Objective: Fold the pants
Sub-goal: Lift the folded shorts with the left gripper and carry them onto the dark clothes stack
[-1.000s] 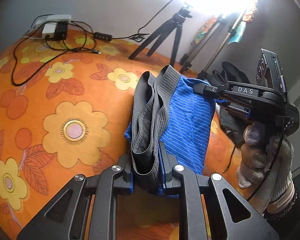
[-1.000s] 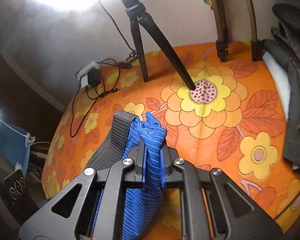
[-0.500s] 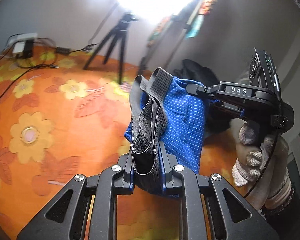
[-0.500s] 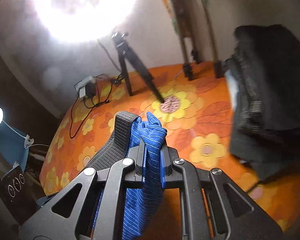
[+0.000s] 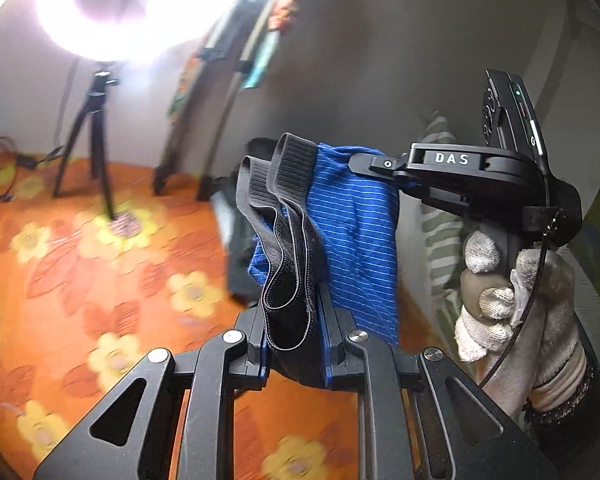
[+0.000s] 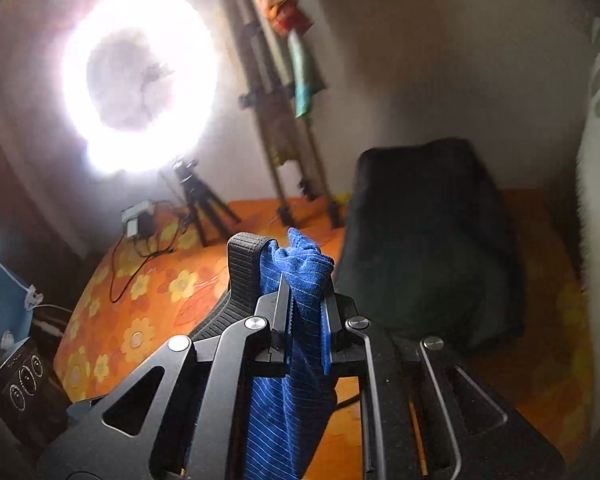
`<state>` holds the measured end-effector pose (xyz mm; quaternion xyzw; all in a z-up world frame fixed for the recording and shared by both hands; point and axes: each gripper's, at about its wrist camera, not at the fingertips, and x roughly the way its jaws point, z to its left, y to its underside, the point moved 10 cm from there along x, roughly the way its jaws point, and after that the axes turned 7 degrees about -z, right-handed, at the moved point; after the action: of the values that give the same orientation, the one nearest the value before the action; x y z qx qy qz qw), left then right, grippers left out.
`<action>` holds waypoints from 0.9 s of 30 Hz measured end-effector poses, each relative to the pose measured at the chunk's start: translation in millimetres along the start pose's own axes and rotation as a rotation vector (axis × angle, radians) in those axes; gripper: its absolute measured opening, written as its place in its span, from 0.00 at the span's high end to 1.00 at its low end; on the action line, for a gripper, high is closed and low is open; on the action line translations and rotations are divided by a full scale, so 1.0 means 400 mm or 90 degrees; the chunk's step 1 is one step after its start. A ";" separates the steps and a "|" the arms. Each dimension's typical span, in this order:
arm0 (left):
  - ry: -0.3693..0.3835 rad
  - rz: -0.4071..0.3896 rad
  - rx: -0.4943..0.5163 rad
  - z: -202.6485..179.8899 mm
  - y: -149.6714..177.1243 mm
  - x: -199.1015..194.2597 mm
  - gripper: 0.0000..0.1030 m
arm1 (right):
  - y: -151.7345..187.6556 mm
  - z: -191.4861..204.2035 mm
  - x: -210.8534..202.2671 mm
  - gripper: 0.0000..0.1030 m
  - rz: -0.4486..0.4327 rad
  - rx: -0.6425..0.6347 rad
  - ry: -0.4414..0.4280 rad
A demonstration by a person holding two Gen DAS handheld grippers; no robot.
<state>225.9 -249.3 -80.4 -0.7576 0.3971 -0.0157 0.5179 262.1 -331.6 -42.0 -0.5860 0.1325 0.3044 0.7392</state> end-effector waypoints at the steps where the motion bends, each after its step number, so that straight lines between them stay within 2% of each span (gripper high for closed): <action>1: 0.008 -0.001 0.001 -0.017 -0.007 0.015 0.84 | -0.009 -0.012 -0.006 0.89 -0.004 -0.001 0.006; 10: 0.027 -0.035 0.045 -0.129 -0.080 0.167 0.84 | -0.151 -0.142 0.000 0.90 -0.044 -0.022 0.057; 18: 0.013 -0.043 0.032 -0.131 -0.109 0.310 0.84 | -0.246 -0.242 0.097 0.90 -0.062 -0.039 0.095; 24: -0.008 -0.037 0.009 -0.098 -0.099 0.385 0.84 | -0.282 -0.281 0.181 0.90 -0.060 -0.049 0.098; 27: -0.018 -0.031 -0.003 -0.084 -0.098 0.409 0.84 | -0.278 -0.301 0.232 0.90 -0.042 -0.062 0.102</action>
<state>346.1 -370.7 -97.1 -0.7683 0.3712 -0.0170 0.5211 421.3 -432.4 -39.4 -0.6476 0.1574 0.2382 0.7065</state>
